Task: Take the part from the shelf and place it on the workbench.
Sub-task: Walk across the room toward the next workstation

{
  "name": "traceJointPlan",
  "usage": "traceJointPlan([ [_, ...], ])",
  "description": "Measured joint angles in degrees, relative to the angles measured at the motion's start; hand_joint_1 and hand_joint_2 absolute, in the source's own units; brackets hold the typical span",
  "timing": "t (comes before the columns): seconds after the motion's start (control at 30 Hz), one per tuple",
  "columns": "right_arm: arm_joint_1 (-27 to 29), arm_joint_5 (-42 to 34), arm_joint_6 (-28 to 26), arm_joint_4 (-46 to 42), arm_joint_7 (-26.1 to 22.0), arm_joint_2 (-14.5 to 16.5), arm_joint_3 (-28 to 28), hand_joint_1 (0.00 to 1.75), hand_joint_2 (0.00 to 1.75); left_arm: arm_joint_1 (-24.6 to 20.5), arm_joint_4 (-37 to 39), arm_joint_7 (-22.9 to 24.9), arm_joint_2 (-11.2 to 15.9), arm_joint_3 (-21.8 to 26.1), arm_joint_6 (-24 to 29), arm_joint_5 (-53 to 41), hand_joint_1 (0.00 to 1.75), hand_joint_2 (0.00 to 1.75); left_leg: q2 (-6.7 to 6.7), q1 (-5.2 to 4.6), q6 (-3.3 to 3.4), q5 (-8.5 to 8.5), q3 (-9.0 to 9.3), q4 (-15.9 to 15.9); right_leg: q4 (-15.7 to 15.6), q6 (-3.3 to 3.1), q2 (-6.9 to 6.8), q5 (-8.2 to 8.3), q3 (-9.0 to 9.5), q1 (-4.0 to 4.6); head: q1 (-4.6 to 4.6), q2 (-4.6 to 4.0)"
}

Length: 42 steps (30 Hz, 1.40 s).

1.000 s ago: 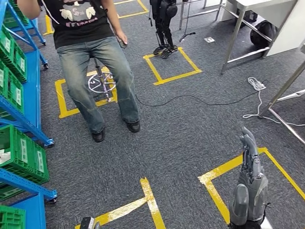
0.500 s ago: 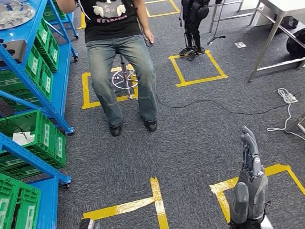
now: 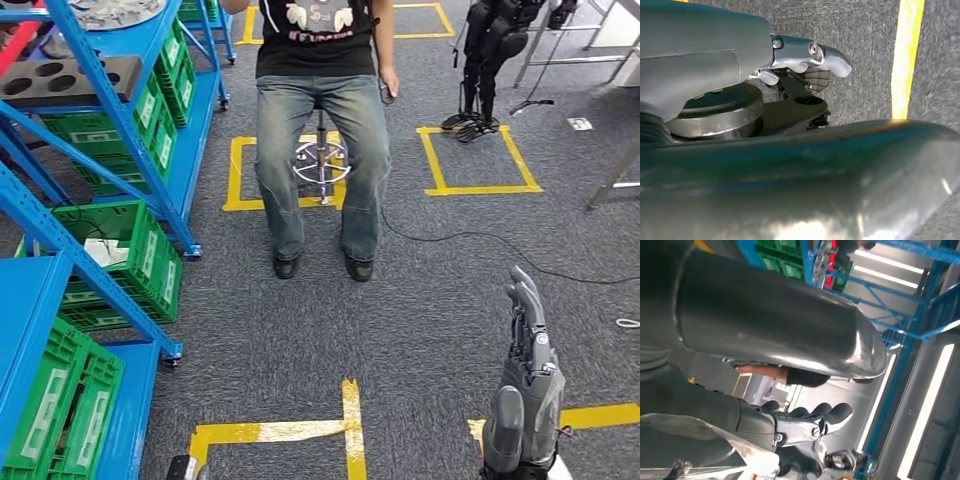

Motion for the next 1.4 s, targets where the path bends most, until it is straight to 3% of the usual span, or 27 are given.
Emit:
traceJointPlan([
  [0.07,0.04,-0.01,0.00,-0.01,0.01,0.00,0.00,0.00,0.00,-0.14,0.00,0.00,0.00,0.00,-0.01,0.00,0.00,0.00,-1.33,0.00,-0.53,-0.16,-0.35,0.48,-6.07,-0.25,2.10,2.10,2.66,-0.24,-0.05,0.00],
  [0.1,0.05,-0.02,0.00,-0.02,0.01,0.00,0.00,0.00,0.00,-0.14,0.00,0.00,0.03,0.00,-0.02,0.00,0.00,0.00,-1.89,0.07,-0.85,-0.12,-0.65,0.63,-7.04,-0.44,2.65,2.00,3.16,-0.22,-0.07,0.00],
  [0.17,-0.01,-0.06,0.00,-0.03,0.01,0.00,0.00,0.00,0.00,0.02,0.01,0.01,0.09,0.00,-0.04,0.00,0.00,0.00,-2.84,0.25,-1.50,0.04,-1.09,0.69,-7.32,-0.93,1.90,2.02,3.44,-0.10,-0.08,0.00],
  [0.23,-0.13,-0.10,0.00,-0.04,-0.01,0.00,-0.02,0.00,0.00,0.15,0.02,0.02,0.09,0.00,-0.05,0.00,0.00,0.00,-1.18,0.19,-2.08,-0.97,-1.72,2.11,-7.66,-1.53,0.65,2.15,3.79,-0.16,-0.31,0.00],
  [0.3,-0.09,-0.15,0.01,-0.04,0.00,0.00,-0.04,0.00,0.00,0.04,0.02,0.06,0.05,0.00,-0.05,0.00,0.00,0.00,1.97,0.20,-2.66,-4.03,-4.29,7.81,-7.86,-2.03,-0.89,2.07,4.11,-0.07,-0.65,0.00],
  [0.37,-0.03,-0.18,0.03,-0.03,0.01,0.00,-0.06,0.00,0.00,-0.02,0.02,0.09,0.02,0.00,-0.05,0.00,0.00,0.00,3.16,0.50,-3.03,-6.87,-7.80,15.00,-7.85,-2.27,-2.48,1.86,4.23,0.14,-0.75,0.00],
  [0.4,-0.04,-0.19,0.04,-0.03,0.01,0.00,-0.07,0.00,0.00,0.02,0.02,0.10,0.00,0.00,-0.05,0.00,0.00,0.00,3.28,0.60,-3.09,-6.97,-8.61,16.59,-7.85,-2.29,-3.25,1.74,4.30,0.21,-0.75,0.00],
  [0.43,-0.05,-0.19,0.04,-0.03,0.01,0.00,-0.07,0.00,0.00,0.07,0.02,0.13,0.00,0.00,-0.05,0.00,0.00,0.00,3.38,0.66,-3.07,-5.98,-8.32,15.99,-7.84,-2.29,-3.94,1.60,4.45,0.25,-0.75,0.00],
  [0.47,-0.07,-0.20,0.04,-0.03,0.01,0.00,-0.08,0.00,0.00,0.10,0.02,0.15,0.01,0.00,-0.05,0.00,0.00,0.00,3.70,0.65,-2.94,-4.09,-6.92,13.22,-7.85,-2.25,-4.61,1.42,4.69,0.28,-0.76,0.00],
  [0.53,-0.09,-0.20,0.05,-0.03,0.02,0.00,-0.09,0.00,0.00,0.08,0.02,0.17,0.05,0.00,-0.05,0.00,0.00,0.00,6.07,0.17,-2.39,-0.71,-2.98,5.54,-7.85,-1.97,-5.73,0.97,5.22,0.41,-0.75,0.00],
  [0.6,-0.09,-0.20,0.08,-0.02,0.03,0.00,-0.10,0.00,0.00,-0.05,0.02,0.19,0.05,0.00,-0.05,0.00,0.00,0.00,8.26,-0.56,-1.79,0.08,-1.01,1.42,-7.84,-1.41,-6.76,0.58,5.48,0.60,-0.72,0.00],
  [0.63,-0.12,-0.20,0.08,-0.02,0.03,0.00,-0.11,0.00,0.00,-0.05,0.02,0.19,0.07,0.00,-0.04,0.00,0.00,0.00,8.41,-0.87,-1.56,-0.19,-0.95,1.11,-7.88,-1.11,-7.32,0.43,5.60,0.68,-0.70,0.00],
  [0.7,-0.22,-0.20,0.09,-0.03,0.05,0.00,-0.11,0.00,0.00,0.15,0.02,0.20,0.11,0.00,-0.03,0.00,0.00,0.00,7.13,-0.78,-1.00,-0.05,-0.70,0.51,-7.88,-0.49,-7.94,-0.07,6.03,0.58,-0.65,0.00],
  [0.77,-0.26,-0.18,0.06,-0.05,0.02,0.00,-0.11,0.00,0.00,0.17,0.03,0.20,0.15,0.01,-0.03,0.00,0.00,0.00,5.81,-0.41,-0.29,0.19,-0.18,-0.12,-5.24,-0.07,-5.62,-1.95,5.05,0.43,-0.48,0.00],
  [0.83,-0.15,-0.17,0.03,-0.04,0.03,0.00,-0.10,0.00,0.00,-0.01,0.04,0.20,0.04,0.02,-0.03,0.00,0.00,0.00,4.47,-0.22,0.13,0.25,-0.06,-0.25,1.99,0.08,-2.48,-5.23,1.26,0.35,-0.20,0.00],
  [0.87,-0.09,-0.18,0.03,-0.03,0.05,0.00,-0.10,0.00,0.00,-0.05,0.04,0.20,-0.02,0.02,-0.03,0.00,0.00,0.00,3.73,-0.20,0.22,0.23,-0.06,-0.23,5.78,0.16,-1.82,-6.41,-0.93,0.34,-0.10,0.00],
  [0.9,-0.05,-0.19,0.03,-0.01,0.07,0.00,-0.10,0.00,0.00,-0.03,0.04,0.20,-0.07,0.02,-0.03,0.00,0.00,0.00,2.99,-0.19,0.24,0.21,-0.03,-0.22,8.12,0.21,-1.57,-6.60,-2.53,0.34,-0.08,0.00],
  [0.93,-0.05,-0.18,0.02,-0.01,0.06,0.00,-0.10,0.00,0.00,-0.01,0.04,0.20,-0.07,0.02,-0.03,0.00,0.00,0.00,2.24,-0.16,0.21,0.18,0.02,-0.18,8.34,0.26,-1.48,-5.63,-3.17,0.31,-0.07,0.00],
  [1.0,-0.08,-0.18,0.02,-0.01,0.06,0.00,-0.11,0.00,0.00,-0.01,0.04,0.20,-0.08,0.01,-0.03,0.00,0.00,0.00,0.70,-0.02,-0.05,0.01,0.17,0.03,2.40,0.33,-0.83,-1.06,-1.28,0.08,-0.07,0.00],
  [1.07,-0.12,-0.18,0.02,0.00,0.05,0.00,-0.11,0.00,0.00,-0.11,0.04,0.20,-0.08,0.01,-0.03,0.00,0.00,0.00,-0.73,0.01,-0.64,-0.31,-0.09,0.61,-4.44,0.28,1.23,1.77,1.62,-0.25,-0.05,0.00],
  [1.13,-0.09,-0.17,0.02,0.01,0.05,-0.01,-0.11,0.00,0.00,-0.14,0.04,0.20,-0.04,0.01,-0.04,0.00,0.00,0.00,-1.81,0.07,-1.31,-0.32,-0.66,1.01,-6.52,-0.22,2.26,1.75,2.73,-0.25,-0.07,0.00],
  [1.17,-0.11,-0.17,0.02,0.01,0.05,-0.01,-0.12,0.00,0.00,-0.06,0.04,0.21,-0.02,0.01,-0.05,0.00,0.00,0.00,-2.33,0.19,-1.58,-0.23,-0.86,1.06,-6.67,-0.63,1.83,1.78,2.90,-0.19,-0.09,0.00],
  [1.2,-0.17,-0.17,0.03,0.01,0.06,-0.02,-0.14,0.00,0.00,0.03,0.05,0.21,0.04,0.02,-0.05,0.00,0.00,0.00,-2.37,0.24,-1.86,-0.29,-0.97,1.15,-6.76,-1.00,1.27,1.87,2.97,-0.17,-0.08,0.00],
  [1.27,-0.27,-0.17,0.10,0.00,0.06,-0.02,-0.19,0.00,0.00,0.07,0.07,0.21,0.09,0.01,-0.05,0.00,0.00,0.00,-0.48,0.17,-2.41,-1.78,-1.92,3.42,-7.04,-1.70,0.03,1.92,3.31,-0.22,-0.34,0.00],
  [1.33,-0.22,-0.17,0.26,-0.01,0.06,-0.02,-0.24,0.00,0.00,-0.05,0.08,0.19,0.08,0.00,-0.06,0.00,0.00,0.00,2.29,0.23,-2.89,-5.04,-4.87,9.82,-7.14,-2.15,-1.37,1.77,3.58,-0.07,-0.61,0.00],
  [1.4,-0.21,-0.18,0.43,0.00,0.06,-0.02,-0.26,0.00,0.00,-0.06,0.09,0.18,0.08,0.00,-0.08,0.00,0.00,0.00,3.20,0.40,-3.06,-7.22,-8.03,16.25,-7.14,-2.38,-2.83,1.55,3.72,0.18,-0.61,0.00],
])
